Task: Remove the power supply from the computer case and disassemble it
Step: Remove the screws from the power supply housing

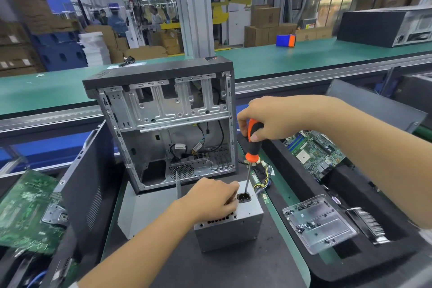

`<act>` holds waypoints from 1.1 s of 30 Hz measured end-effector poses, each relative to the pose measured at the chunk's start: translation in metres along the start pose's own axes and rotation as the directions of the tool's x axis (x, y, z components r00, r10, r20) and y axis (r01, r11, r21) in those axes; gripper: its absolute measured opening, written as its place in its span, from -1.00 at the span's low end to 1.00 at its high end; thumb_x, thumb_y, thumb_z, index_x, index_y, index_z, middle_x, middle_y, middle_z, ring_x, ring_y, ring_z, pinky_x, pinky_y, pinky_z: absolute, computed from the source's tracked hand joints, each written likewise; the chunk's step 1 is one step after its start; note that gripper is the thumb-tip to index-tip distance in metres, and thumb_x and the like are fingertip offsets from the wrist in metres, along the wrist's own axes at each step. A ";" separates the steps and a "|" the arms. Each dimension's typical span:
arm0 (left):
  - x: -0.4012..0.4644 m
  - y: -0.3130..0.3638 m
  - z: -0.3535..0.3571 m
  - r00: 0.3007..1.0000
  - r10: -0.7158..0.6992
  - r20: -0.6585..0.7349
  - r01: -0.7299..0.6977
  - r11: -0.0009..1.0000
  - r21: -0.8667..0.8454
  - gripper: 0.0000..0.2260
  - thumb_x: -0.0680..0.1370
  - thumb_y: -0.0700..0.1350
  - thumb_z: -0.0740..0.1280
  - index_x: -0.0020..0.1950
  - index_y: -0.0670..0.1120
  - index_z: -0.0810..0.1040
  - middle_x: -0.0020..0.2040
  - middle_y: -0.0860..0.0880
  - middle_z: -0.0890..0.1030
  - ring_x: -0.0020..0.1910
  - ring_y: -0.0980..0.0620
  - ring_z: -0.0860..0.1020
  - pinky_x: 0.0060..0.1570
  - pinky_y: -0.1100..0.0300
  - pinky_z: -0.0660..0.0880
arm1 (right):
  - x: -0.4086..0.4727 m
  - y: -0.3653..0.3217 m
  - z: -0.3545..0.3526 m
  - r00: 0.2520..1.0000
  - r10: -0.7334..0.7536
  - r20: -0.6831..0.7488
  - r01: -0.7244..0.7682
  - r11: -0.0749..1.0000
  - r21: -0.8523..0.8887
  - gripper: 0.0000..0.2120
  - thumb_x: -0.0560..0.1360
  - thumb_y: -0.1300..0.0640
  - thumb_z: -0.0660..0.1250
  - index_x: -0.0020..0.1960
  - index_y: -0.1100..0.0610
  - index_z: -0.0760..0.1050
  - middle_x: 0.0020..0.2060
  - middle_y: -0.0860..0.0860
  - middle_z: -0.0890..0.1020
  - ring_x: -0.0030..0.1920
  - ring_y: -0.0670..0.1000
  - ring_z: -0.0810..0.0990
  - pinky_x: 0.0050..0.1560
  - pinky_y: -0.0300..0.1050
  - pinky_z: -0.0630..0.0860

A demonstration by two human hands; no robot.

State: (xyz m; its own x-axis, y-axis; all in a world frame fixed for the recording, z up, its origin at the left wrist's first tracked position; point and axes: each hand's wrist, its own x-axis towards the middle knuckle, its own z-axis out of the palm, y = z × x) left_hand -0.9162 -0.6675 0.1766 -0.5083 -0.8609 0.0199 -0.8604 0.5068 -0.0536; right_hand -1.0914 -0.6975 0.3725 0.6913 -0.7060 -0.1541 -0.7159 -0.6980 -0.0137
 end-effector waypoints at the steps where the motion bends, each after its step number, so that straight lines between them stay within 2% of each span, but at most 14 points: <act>1: -0.003 -0.004 0.000 1.000 -0.013 0.005 0.014 0.996 -0.083 -0.83 0.58 0.06 0.16 -0.03 -0.01 0.27 -0.29 -0.02 0.52 -0.32 -0.11 0.46 -0.33 0.08 0.27 | 0.001 -0.001 0.000 1.000 -0.005 -0.006 0.005 1.000 0.007 -0.88 0.53 0.10 0.33 0.07 0.00 0.49 -0.22 -0.17 0.40 -0.24 -0.18 0.38 -0.22 -0.18 0.33; 4: -0.010 -0.008 0.003 0.996 -0.084 0.023 0.087 0.943 -0.321 -0.80 0.51 0.06 0.27 0.09 0.09 0.34 -0.33 0.04 0.42 -0.33 0.08 0.39 -0.29 0.09 0.34 | 0.003 -0.002 0.002 0.999 -0.024 -0.031 0.025 0.999 0.029 -0.91 0.54 0.09 0.33 0.03 -0.02 0.46 -0.23 -0.17 0.38 -0.24 -0.19 0.36 -0.24 -0.23 0.30; 6: -0.011 -0.007 0.006 0.990 -0.138 0.003 0.125 0.888 -0.442 -0.85 0.49 0.03 0.31 0.02 0.15 0.41 -0.35 0.09 0.38 -0.34 0.16 0.37 -0.29 0.14 0.31 | 0.004 -0.003 0.004 0.999 -0.034 -0.038 0.036 0.999 0.033 -0.92 0.54 0.09 0.33 0.00 -0.04 0.44 -0.23 -0.17 0.37 -0.24 -0.20 0.35 -0.27 -0.31 0.26; 9: -0.011 -0.005 0.010 0.977 -0.213 -0.007 0.175 0.822 -0.541 -0.91 0.46 0.01 0.35 -0.07 0.15 0.48 -0.40 0.12 0.35 -0.36 0.16 0.35 -0.29 0.20 0.30 | 0.004 -0.004 0.006 0.999 -0.036 -0.033 0.037 0.999 0.034 -0.92 0.54 0.09 0.33 0.00 -0.04 0.44 -0.22 -0.18 0.37 -0.23 -0.20 0.35 -0.26 -0.23 0.28; 14: -0.010 -0.003 0.012 0.964 -0.268 0.004 0.220 0.785 -0.579 -0.91 0.43 0.01 0.36 -0.09 0.14 0.51 -0.41 0.14 0.36 -0.36 0.15 0.35 -0.29 0.18 0.30 | 0.003 -0.006 0.007 0.999 -0.030 -0.023 0.031 0.999 0.027 -0.91 0.53 0.08 0.33 0.02 -0.03 0.46 -0.21 -0.16 0.37 -0.23 -0.19 0.35 -0.25 -0.20 0.29; 20: -0.007 -0.001 0.012 0.953 -0.303 0.016 0.259 0.786 -0.562 -0.89 0.44 -0.01 0.37 -0.12 0.16 0.46 -0.42 0.12 0.35 -0.38 0.15 0.34 -0.33 0.18 0.27 | 0.002 -0.007 0.008 0.999 -0.037 -0.019 0.038 0.999 0.039 -0.91 0.53 0.07 0.33 0.00 -0.06 0.44 -0.20 -0.16 0.37 -0.21 -0.19 0.36 -0.10 -0.12 0.33; 33: -0.007 0.002 0.010 0.952 -0.305 0.025 0.268 0.792 -0.548 -0.88 0.47 -0.05 0.35 -0.16 0.15 0.44 -0.44 0.10 0.34 -0.38 0.11 0.31 -0.27 0.16 0.31 | 0.002 -0.009 0.010 0.999 -0.036 -0.011 0.036 0.999 0.011 -0.89 0.54 0.07 0.33 0.05 -0.02 0.46 -0.20 -0.15 0.37 -0.20 -0.14 0.37 -0.10 -0.11 0.34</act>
State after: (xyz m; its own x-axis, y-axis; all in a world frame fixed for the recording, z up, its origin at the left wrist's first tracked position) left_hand -0.9136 -0.6606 0.1660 -0.2209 -0.9752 0.0100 -0.8376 0.1949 0.5103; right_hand -1.0841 -0.6912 0.3628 0.7176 -0.6816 -0.1430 -0.6915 -0.7218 -0.0297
